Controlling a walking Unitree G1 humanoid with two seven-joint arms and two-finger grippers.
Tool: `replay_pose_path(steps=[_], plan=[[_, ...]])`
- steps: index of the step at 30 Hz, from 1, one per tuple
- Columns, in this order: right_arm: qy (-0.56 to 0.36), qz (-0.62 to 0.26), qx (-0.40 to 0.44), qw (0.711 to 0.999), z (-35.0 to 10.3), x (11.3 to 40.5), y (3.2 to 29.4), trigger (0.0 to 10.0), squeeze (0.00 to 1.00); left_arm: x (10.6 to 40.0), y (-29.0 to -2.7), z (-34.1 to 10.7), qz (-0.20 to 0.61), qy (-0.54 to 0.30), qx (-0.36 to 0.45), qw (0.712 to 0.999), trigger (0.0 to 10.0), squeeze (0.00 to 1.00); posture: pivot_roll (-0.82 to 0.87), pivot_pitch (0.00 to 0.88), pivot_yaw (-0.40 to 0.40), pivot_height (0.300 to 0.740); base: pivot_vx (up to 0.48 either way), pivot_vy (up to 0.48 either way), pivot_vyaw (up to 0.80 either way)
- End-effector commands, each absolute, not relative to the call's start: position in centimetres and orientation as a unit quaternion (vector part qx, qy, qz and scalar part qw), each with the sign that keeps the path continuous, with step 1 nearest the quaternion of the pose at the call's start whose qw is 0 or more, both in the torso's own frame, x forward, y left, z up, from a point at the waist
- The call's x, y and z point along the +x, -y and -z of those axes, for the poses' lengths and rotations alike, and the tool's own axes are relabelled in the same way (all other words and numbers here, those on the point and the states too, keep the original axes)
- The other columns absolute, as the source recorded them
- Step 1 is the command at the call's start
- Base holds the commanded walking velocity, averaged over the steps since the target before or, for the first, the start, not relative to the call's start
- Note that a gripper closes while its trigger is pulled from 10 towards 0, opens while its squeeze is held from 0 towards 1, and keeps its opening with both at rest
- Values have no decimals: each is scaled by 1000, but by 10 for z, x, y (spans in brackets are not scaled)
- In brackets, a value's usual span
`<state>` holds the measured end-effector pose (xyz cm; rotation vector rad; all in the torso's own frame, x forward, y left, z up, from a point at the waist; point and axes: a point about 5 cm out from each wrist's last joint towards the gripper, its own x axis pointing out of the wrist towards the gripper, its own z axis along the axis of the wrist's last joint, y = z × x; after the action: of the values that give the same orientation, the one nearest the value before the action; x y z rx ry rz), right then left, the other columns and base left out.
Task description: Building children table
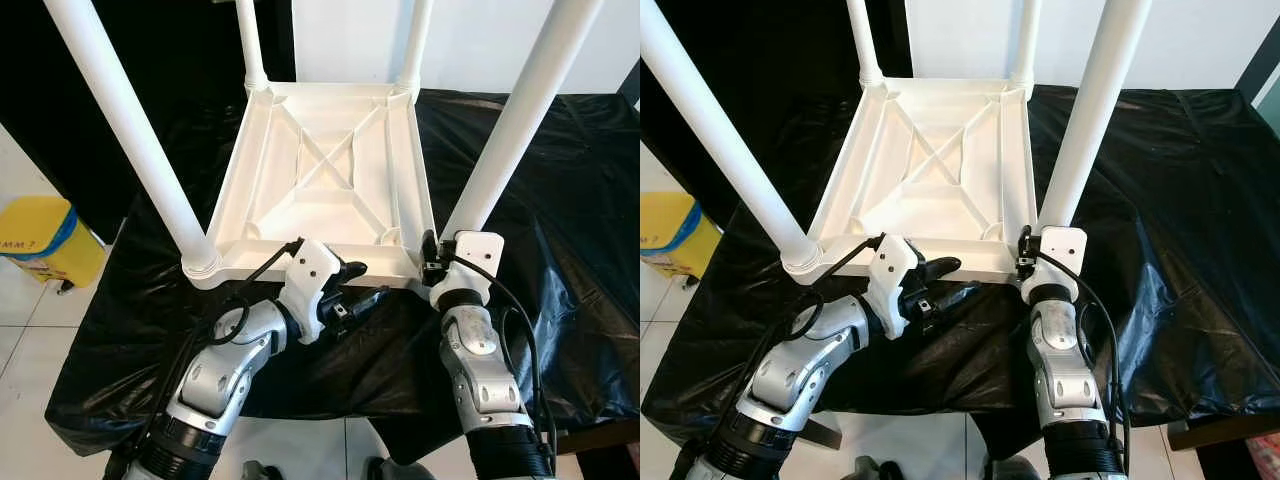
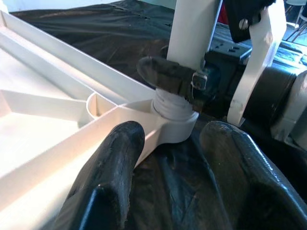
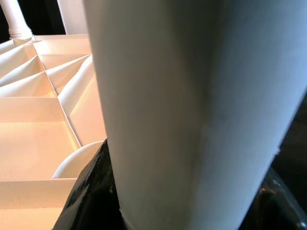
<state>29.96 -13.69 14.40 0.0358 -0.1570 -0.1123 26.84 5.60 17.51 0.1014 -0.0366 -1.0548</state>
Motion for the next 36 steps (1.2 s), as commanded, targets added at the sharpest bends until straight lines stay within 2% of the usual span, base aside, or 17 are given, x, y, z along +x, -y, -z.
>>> replay_pose_path(steps=[1,2,3,6,11,16,17,18,19,28,29,30,31,36], plan=[[36,47,22,998,-127,300,137,10000,0,268,-56,-173,515,8,48,856,10000,0,-136,134,64,740,0,0,0],[36,47,22,998,-127,300,137,10000,0,268,-56,-173,515,8,48,856,10000,0,-136,134,64,740,0,0,0],[39,32,24,998,-128,300,138,10000,1000,269,-57,-173,516,8,49,855,10000,0,-137,133,64,740,0,0,0],[39,23,25,999,-128,299,139,10000,1000,270,-57,-174,516,8,50,855,10000,0,-137,133,64,740,0,0,0],[52,-43,17,998,-133,296,150,10000,1000,271,-57,-175,515,11,49,856,10000,0,-140,125,66,740,0,0,0],[63,-154,-18,986,-140,291,170,10000,1000,271,-58,-177,512,14,49,857,10000,0,-131,122,65,740,0,0,0],[62,-179,-31,981,-142,292,174,10000,231,271,-59,-177,512,13,50,858,10000,0,-128,122,65,740,0,0,0],[62,-194,-39,978,-144,293,177,10000,231,271,-59,-176,512,13,51,858,10000,0,-127,119,64,740,0,0,0],[63,-209,-49,975,-147,296,180,10000,0,271,-60,-176,511,12,51,858,10000,0,-124,118,63,740,0,0,0],[52,-275,-96,955,-154,313,184,10000,0,271,-58,-178,513,16,50,857,10000,0,-123,107,63,740,0,0,0],[47,-284,-103,952,-153,314,184,8039,0,271,-57,-178,514,16,51,856,10000,0,-123,107,63,740,0,0,0],[41,-289,-106,951,-151,315,185,2000,0,272,-57,-178,513,16,50,857,10000,0,-119,110,59,740,0,0,0],[35,-295,-106,949,-149,314,185,0,0,272,-58,-178,511,16,50,858,10000,0,-117,110,57,740,0,0,0],[23,-304,-104,947,-142,310,189,0,0,270,-59,-177,509,15,48,859,10000,0,-111,113,47,740,0,0,0]])
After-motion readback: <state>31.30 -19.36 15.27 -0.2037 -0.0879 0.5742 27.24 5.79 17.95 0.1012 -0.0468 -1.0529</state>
